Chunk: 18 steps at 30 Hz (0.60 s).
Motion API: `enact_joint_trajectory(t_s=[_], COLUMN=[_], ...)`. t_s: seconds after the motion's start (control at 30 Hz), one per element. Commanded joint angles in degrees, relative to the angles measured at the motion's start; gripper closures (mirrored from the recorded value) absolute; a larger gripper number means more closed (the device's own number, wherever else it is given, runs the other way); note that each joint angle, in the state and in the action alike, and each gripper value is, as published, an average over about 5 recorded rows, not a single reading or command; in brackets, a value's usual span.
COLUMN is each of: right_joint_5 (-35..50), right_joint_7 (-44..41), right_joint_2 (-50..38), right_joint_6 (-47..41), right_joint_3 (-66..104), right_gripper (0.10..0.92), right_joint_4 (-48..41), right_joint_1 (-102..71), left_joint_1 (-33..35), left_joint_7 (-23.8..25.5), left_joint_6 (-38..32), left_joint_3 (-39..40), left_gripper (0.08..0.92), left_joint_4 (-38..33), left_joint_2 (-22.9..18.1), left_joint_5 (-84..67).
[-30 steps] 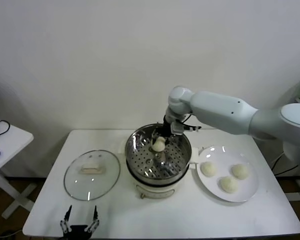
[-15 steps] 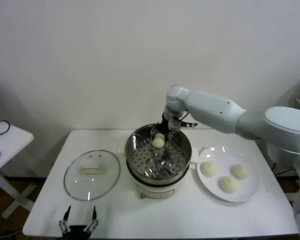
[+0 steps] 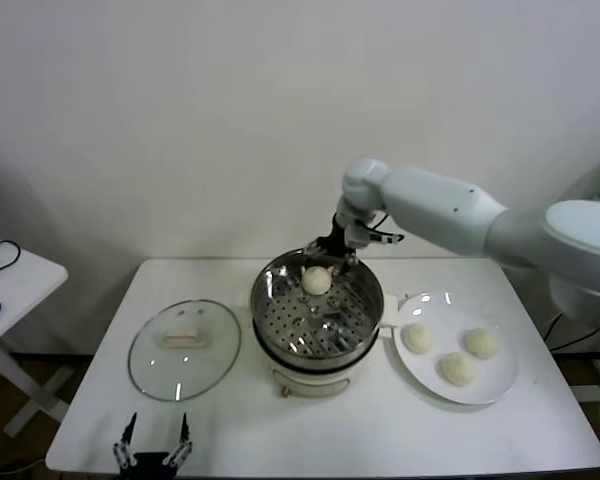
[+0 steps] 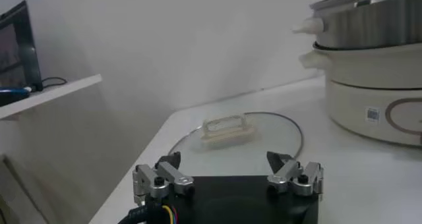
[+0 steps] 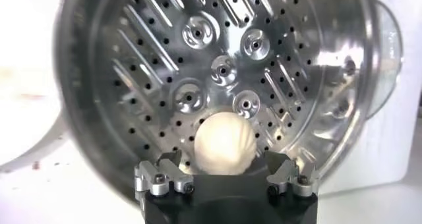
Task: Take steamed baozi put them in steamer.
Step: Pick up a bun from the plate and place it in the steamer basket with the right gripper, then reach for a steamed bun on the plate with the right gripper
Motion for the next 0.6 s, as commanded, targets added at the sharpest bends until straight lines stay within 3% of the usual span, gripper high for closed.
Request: enact_joint_trajectory(t_s=[0.03, 0.13, 0.27, 0.6], right_joint_5=[35.0, 40.2, 36.0, 37.8], right_joint_7=[-5.8, -5.0, 0.4, 7.1], right_joint_2=[-7.9, -13.4, -20.8, -32.3], right_joint_6=[-14.3, -25.5, -38.5, -59.0], right_joint_3=[-20.7, -29.3, -39.2, -45.7], right_gripper=[0.203, 0.203, 0.203, 0.203], right_joint_4=[11.0, 15.9, 22.3, 34.1], right_joint_1=[20.3, 26.6, 31.2, 33.5], left_joint_1=[0.1, 0.2, 0.2, -0.2], left_joint_7=[0.0, 0.0, -0.1, -0.1], left_joint_6=[0.2, 0.2, 0.0, 0.1], left_joint_3=[0.1, 0.5, 1.0, 2.5], left_gripper=[0.177, 0.177, 0.177, 0.177], left_joint_4=[-0.2, -0.4, -0.3, 0.3], left_joint_2=[0.1, 0.1, 0.2, 0.5], left_joint_5=[0.1, 0.2, 0.4, 0.9])
